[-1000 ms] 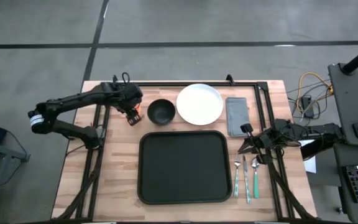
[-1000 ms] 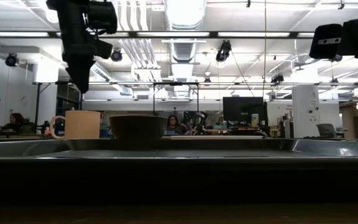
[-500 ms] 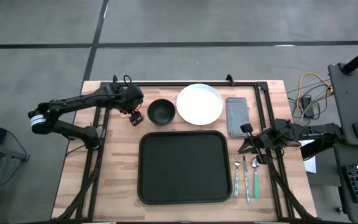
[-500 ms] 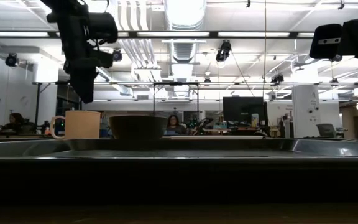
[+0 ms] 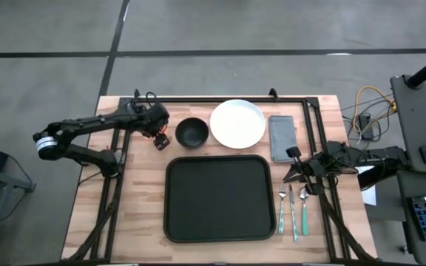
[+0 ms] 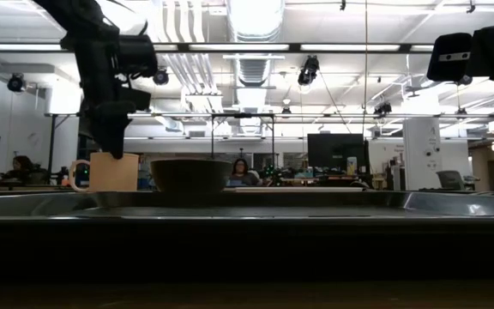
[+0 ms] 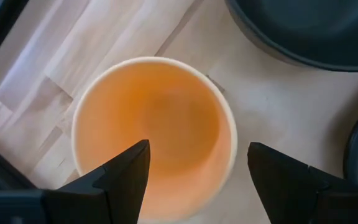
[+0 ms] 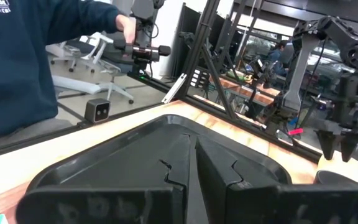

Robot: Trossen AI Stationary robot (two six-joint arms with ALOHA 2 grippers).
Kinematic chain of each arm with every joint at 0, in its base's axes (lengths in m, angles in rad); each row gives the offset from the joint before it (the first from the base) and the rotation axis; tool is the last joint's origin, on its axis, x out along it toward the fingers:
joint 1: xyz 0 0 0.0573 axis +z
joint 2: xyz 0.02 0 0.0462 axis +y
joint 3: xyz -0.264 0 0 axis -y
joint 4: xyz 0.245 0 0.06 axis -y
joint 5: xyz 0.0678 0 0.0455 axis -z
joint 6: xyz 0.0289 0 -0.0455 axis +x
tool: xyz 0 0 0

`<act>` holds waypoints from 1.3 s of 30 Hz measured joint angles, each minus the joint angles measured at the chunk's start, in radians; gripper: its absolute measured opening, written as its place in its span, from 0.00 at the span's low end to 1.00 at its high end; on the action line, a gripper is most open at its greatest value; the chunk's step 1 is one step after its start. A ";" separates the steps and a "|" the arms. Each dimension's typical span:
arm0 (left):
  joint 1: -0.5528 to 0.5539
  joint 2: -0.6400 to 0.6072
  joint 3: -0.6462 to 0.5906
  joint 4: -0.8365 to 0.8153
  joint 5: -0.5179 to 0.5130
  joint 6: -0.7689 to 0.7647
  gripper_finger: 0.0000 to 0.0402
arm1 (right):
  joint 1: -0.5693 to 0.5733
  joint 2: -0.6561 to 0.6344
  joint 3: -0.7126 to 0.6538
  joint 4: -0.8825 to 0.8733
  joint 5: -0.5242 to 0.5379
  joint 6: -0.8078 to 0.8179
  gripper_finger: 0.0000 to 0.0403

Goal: Set up tray
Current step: Put the orange mug on the black serving tray

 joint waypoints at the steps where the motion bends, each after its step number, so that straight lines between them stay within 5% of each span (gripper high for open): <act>1: 0.000 0.000 -0.009 0.008 0.000 0.000 0.62 | 0.000 0.000 0.000 0.000 0.000 0.000 0.04; 10: 0.000 0.000 -0.032 0.022 0.001 0.000 0.54 | 0.000 0.000 0.000 0.000 0.000 0.000 0.04; 23: 0.000 0.000 -0.024 0.023 0.008 0.008 0.03 | 0.000 0.000 0.000 0.000 0.000 0.000 0.04; 39: -0.020 -0.001 0.036 -0.044 0.041 0.020 0.00 | 0.000 0.000 0.000 0.000 0.000 0.000 0.04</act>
